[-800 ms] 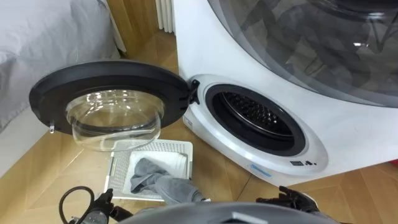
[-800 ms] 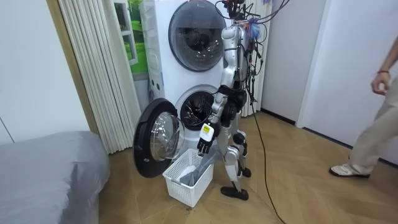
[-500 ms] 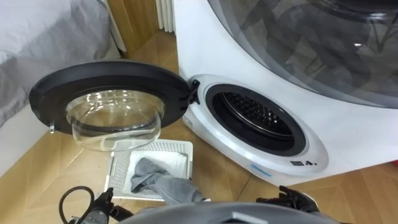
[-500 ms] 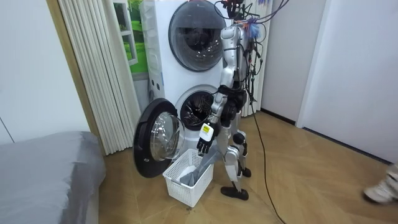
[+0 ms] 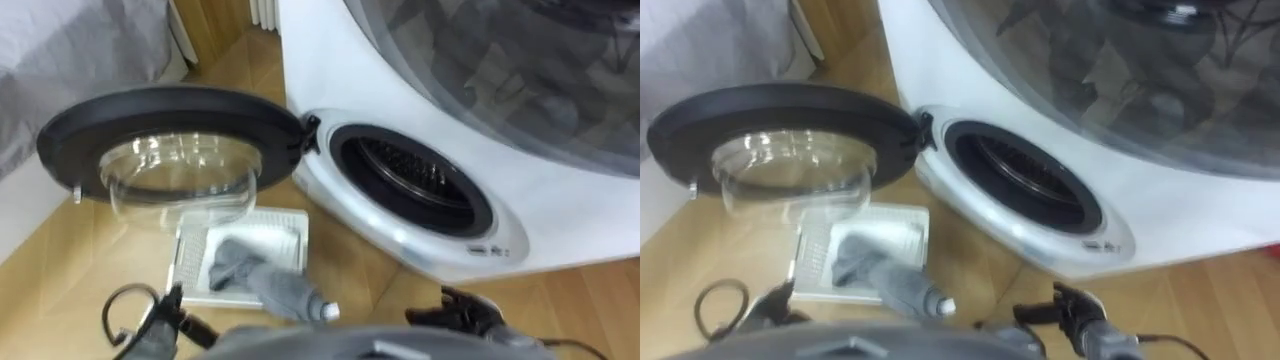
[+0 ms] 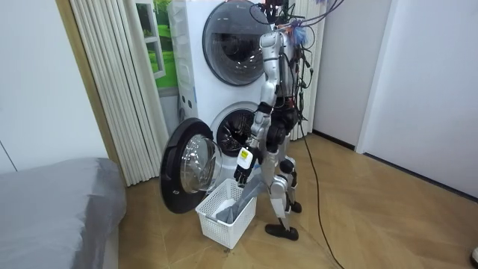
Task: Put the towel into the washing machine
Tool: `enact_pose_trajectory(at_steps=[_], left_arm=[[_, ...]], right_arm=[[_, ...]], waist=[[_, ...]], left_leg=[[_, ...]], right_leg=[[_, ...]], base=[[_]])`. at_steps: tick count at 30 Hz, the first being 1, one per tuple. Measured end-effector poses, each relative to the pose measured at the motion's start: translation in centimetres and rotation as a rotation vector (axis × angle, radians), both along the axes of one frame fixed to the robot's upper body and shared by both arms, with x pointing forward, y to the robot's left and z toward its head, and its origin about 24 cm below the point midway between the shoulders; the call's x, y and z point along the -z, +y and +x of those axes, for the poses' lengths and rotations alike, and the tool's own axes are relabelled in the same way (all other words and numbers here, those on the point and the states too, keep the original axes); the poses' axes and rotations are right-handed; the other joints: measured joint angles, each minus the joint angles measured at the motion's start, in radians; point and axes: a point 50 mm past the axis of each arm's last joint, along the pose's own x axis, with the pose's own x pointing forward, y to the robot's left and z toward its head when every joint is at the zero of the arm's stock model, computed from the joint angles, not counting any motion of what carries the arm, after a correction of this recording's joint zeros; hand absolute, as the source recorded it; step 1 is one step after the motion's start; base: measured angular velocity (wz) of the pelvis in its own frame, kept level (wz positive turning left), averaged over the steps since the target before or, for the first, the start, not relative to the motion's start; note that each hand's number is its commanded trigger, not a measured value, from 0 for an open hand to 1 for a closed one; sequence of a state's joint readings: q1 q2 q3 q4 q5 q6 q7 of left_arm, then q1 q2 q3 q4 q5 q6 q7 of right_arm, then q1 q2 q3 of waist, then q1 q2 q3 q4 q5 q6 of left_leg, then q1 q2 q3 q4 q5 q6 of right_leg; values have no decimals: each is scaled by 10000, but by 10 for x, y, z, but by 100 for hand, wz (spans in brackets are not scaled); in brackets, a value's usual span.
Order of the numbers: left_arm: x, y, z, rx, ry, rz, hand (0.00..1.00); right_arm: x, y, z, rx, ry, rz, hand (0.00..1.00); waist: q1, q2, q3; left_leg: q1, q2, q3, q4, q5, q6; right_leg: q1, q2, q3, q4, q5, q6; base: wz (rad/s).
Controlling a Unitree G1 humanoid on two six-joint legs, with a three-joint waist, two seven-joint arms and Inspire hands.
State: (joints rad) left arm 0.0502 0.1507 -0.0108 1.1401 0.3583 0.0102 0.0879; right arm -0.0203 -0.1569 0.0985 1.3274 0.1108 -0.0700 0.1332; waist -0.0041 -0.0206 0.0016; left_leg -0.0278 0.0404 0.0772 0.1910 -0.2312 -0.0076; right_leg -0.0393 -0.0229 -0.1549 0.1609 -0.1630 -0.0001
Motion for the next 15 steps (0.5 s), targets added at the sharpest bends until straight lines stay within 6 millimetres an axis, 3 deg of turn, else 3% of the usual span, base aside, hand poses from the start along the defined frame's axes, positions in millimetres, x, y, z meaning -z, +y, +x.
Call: enact_pose_trajectory(at_steps=[5, 9, 12, 15], left_arm=[[-5, -11, 30, 757, -708, -60, 0], [-12, -21, 61, 1294, -1358, -241, 0], [-16, -30, 78, 1734, -1712, -298, 0], [-19, -39, 87, 2522, -1774, -183, 0]], right_arm=[[-4, 3, 26, -559, -302, -73, 0], [-8, 8, 43, -705, -684, -27, 0], [-11, 10, 54, -993, -911, -198, 0], [-16, 11, 68, -1198, -1345, -542, 0]], waist=[[-151, 88, 100], [-192, 97, 303], [-221, 90, 342], [-296, -10, 462]], left_leg=[[-710, -18, 46, 170, 46, 53], [-1478, -15, 70, 507, 49, 57], [-2280, -8, 75, 915, 59, 75], [-3028, -19, 76, 1503, 57, 75]], right_leg=[[-843, -56, 73, 394, 18, -1], [-1737, -106, 147, 924, 17, 0], [-2706, -165, 167, 1608, 16, -1], [-3505, -268, 133, 2282, 13, 0]], base=[[-2], [-6], [-4], [-2]])
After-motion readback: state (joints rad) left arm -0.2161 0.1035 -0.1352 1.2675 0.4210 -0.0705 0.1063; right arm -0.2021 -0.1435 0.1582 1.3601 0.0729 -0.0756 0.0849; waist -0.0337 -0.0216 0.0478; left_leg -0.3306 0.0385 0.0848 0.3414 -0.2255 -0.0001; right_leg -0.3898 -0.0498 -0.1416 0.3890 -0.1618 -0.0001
